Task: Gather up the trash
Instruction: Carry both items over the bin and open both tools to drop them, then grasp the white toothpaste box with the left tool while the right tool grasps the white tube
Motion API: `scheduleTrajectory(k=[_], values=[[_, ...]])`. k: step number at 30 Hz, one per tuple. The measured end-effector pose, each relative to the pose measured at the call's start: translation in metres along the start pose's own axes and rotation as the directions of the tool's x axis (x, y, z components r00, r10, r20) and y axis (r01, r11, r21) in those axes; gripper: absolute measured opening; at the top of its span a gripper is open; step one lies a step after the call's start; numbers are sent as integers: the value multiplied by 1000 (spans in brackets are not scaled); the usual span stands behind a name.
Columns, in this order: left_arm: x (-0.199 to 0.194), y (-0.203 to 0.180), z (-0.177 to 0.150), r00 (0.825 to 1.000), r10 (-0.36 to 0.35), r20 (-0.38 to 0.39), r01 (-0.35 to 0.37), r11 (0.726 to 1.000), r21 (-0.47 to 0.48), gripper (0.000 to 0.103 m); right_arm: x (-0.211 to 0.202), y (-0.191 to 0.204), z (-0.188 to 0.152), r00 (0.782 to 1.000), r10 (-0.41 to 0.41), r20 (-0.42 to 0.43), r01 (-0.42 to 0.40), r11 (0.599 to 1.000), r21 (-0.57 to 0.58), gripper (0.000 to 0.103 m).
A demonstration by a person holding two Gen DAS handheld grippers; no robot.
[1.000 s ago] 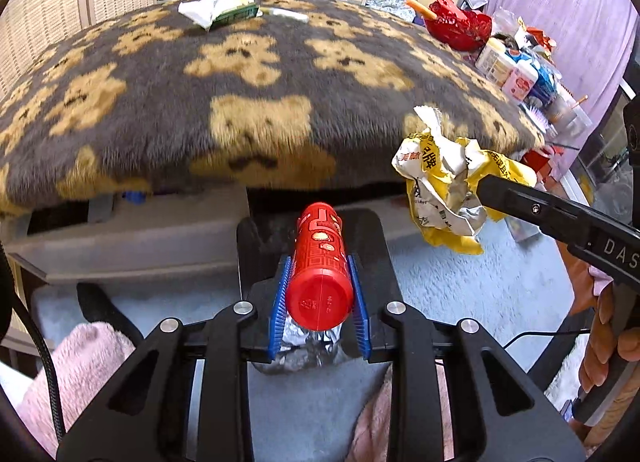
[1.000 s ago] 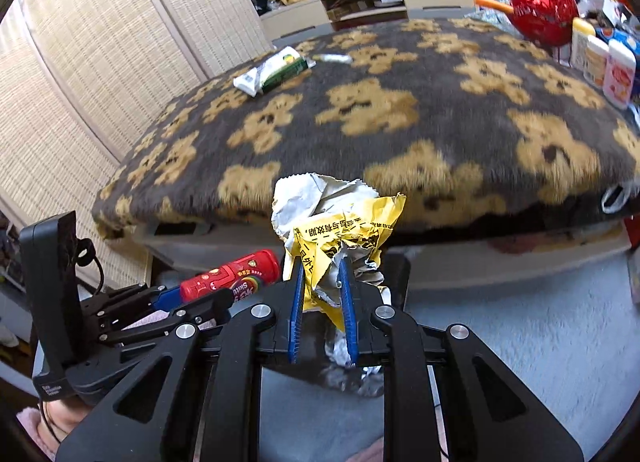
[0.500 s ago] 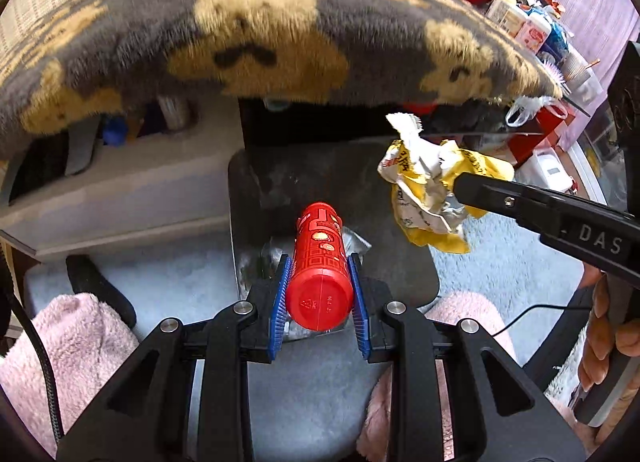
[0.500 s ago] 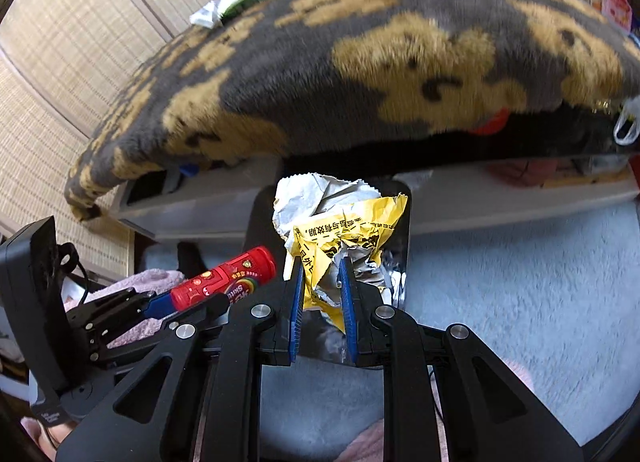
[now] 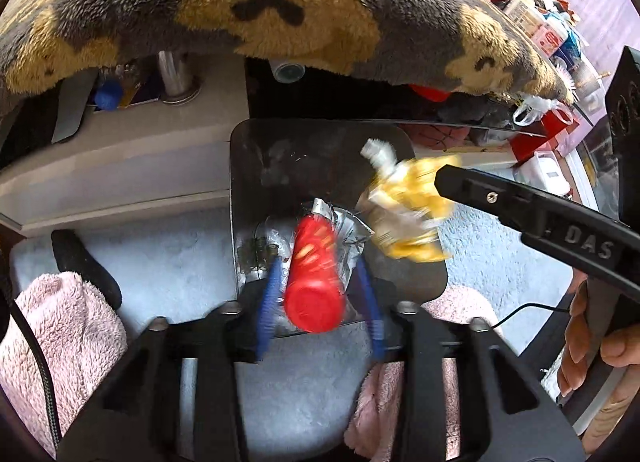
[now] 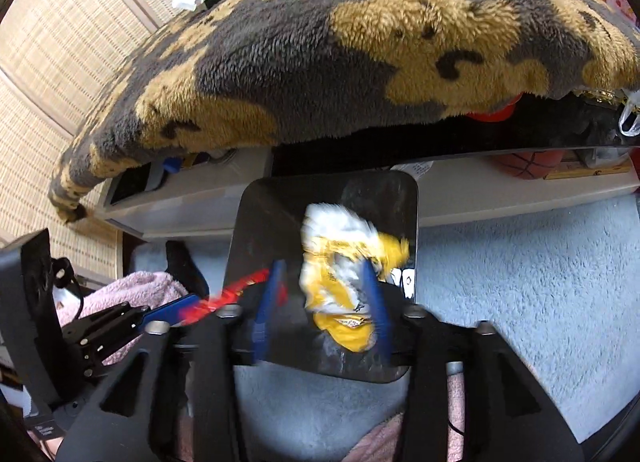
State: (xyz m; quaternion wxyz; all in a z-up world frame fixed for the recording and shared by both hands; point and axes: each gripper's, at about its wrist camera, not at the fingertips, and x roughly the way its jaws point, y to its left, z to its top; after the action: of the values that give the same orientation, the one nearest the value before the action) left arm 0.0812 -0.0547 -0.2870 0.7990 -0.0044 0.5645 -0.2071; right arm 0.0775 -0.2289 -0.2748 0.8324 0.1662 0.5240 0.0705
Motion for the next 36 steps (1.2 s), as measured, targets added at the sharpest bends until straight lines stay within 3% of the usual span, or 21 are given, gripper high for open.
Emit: scheduleTrajectory(k=[2,6,9,10,13,22,30,36], values=[[-3,0,2,1000,6,12,-6,1000,4,50,-4,-1,2,1000,-3,16,3,1000,6,55],[-15,-3,6,998,21,53,-22,1000,12,68,-12,-3,6,999,-19,46,18,1000,17,78],[-21,-3,9,997,23,69,-24,1000,14,75,-16,-5,8,997,-36,65,35,999,19,95],[-23,-3,9,997,23,73,-24,1000,14,78,-18,-7,9,997,-44,70,43,999,18,97],[-29,-2,13,996,22,84,-23,1000,7,85,-20,-9,12,996,-54,74,53,998,18,97],[-62,2,31,987,25,159,-24,1000,-7,95,-46,-13,27,987,-78,144,77,997,7,98],[-96,10,73,966,50,253,-48,999,-15,95,-82,-6,77,963,-87,255,97,995,-29,98],[-114,19,120,944,87,318,-90,996,-5,95,-84,4,127,951,-72,300,94,994,-61,98]])
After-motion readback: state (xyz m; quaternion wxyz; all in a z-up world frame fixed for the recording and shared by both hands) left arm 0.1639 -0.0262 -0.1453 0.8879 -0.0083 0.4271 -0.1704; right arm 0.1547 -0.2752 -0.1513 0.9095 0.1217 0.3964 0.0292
